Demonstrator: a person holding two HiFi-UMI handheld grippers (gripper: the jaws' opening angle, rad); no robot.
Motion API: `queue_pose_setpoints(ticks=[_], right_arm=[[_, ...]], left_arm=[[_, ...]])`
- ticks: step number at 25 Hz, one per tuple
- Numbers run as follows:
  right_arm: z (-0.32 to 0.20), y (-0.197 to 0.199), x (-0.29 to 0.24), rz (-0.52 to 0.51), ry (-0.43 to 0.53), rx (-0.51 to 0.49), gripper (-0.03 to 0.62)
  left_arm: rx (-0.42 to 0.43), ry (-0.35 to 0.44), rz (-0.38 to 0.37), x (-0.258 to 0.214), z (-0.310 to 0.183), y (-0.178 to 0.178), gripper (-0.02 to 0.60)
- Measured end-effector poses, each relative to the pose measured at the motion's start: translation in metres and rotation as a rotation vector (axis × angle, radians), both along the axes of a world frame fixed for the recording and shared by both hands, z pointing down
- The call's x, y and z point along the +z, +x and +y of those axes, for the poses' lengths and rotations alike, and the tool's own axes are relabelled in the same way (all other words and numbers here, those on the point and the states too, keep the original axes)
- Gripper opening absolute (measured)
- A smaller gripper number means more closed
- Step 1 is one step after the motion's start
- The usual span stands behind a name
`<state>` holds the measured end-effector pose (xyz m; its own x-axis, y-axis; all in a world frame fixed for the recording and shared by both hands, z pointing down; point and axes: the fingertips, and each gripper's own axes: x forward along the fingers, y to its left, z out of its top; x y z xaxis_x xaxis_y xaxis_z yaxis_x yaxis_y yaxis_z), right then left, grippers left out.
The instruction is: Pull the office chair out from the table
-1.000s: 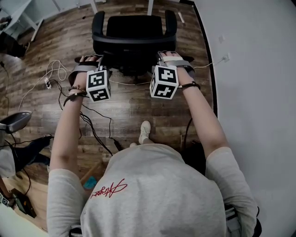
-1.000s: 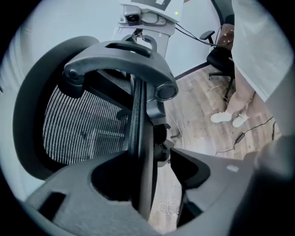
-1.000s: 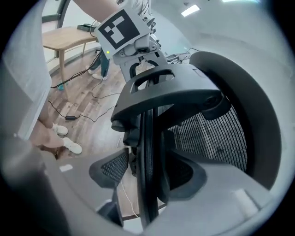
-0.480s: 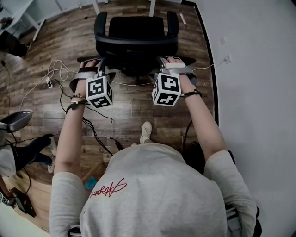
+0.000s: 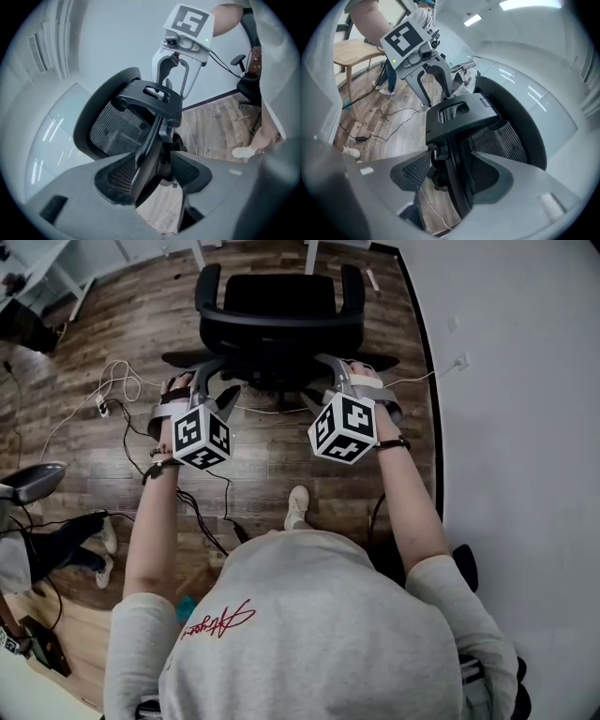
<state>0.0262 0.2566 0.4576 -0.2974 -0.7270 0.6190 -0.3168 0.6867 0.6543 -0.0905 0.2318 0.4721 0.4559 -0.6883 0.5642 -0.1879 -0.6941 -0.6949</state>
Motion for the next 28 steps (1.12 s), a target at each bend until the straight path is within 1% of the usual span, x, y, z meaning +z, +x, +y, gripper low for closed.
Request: queue_pose_setpoints(ticks=[2, 4, 6, 8, 10, 14, 18, 22, 26, 28], right_arm=[[0.002, 0.001, -0.003, -0.017, 0.016, 0.019, 0.262], [0.004, 0.002, -0.005, -0.046, 0.03, 0.041, 0.261], [0.007, 0.003, -0.008, -0.099, 0.034, 0.064, 0.256], [0.011, 0.002, -0.014, -0.167, 0.038, 0.084, 0.25], [0.015, -0.001, -0.023, -0.242, 0.048, 0.099, 0.238], [0.02, -0.009, -0.044, -0.395, 0.082, 0.127, 0.238], [0.027, -0.019, -0.065, -0.589, 0.091, 0.157, 0.227], [0.034, -0.026, -0.084, -0.709, 0.11, 0.169, 0.219], [0.04, -0.027, -0.103, -0.855, 0.118, 0.198, 0.215], [0.043, -0.027, -0.111, -0.89, 0.13, 0.202, 0.212]], left_arm=[[-0.027, 0.01, 0.08, -0.008, 0.002, 0.0, 0.218], [-0.055, 0.023, 0.191, -0.019, 0.005, -0.001, 0.207], [-0.09, 0.028, 0.302, -0.032, 0.009, -0.003, 0.19], [-0.12, 0.03, 0.378, -0.042, 0.013, -0.005, 0.179], [-0.136, 0.029, 0.431, -0.05, 0.018, -0.004, 0.176], [-0.156, 0.022, 0.534, -0.067, 0.025, -0.001, 0.176], [-0.185, 0.019, 0.687, -0.095, 0.035, -0.001, 0.175], [-0.191, 0.027, 0.809, -0.119, 0.044, -0.003, 0.17], [-0.181, 0.022, 0.869, -0.132, 0.056, -0.001, 0.158], [-0.175, 0.029, 0.887, -0.138, 0.061, 0.0, 0.153]])
